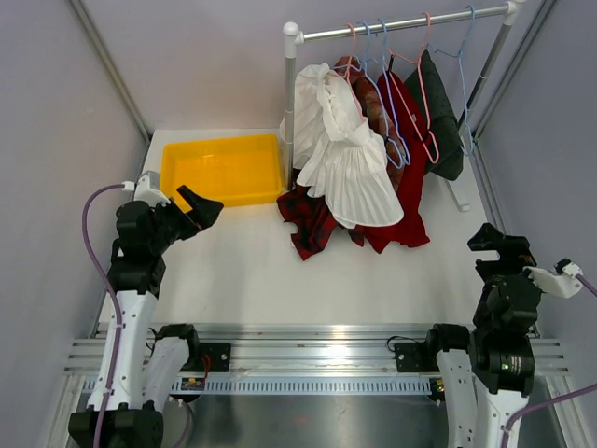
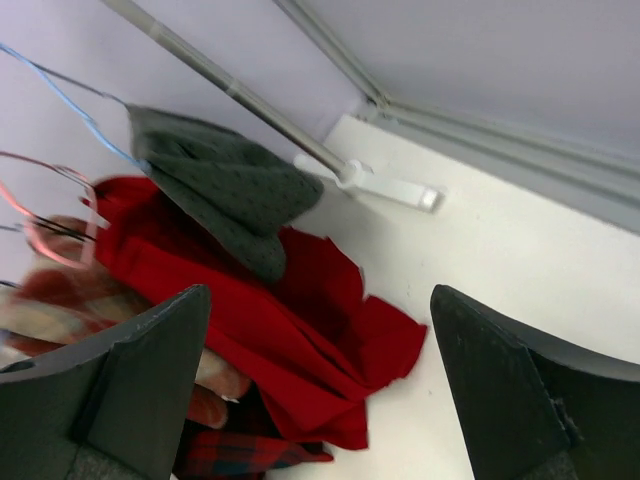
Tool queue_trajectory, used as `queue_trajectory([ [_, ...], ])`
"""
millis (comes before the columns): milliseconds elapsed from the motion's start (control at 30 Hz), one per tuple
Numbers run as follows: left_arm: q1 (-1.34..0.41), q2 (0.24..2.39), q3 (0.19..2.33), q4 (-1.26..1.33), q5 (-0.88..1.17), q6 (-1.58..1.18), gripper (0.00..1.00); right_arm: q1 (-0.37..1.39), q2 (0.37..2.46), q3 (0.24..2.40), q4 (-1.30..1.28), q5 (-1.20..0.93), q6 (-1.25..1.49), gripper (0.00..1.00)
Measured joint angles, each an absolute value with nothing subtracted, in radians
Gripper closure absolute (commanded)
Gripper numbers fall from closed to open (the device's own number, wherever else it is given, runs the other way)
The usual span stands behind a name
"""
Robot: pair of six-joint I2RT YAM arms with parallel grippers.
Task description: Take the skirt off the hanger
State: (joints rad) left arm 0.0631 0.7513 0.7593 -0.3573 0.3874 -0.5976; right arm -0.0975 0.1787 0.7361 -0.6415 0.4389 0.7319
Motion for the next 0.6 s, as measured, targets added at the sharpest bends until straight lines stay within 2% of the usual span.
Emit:
queue_trajectory([
  [267, 0.025, 0.754, 0.776, -0.424, 0.306, -0.52, 0.01, -0.097, 0.392, 1.124, -0.552, 0.463, 0.587, 0.01],
  [600, 0.009, 0.785, 0.776, -0.485, 0.233, -0.494, 0.01, -0.097, 0.993, 1.753, -0.418, 0.238, 0.352, 0.0],
])
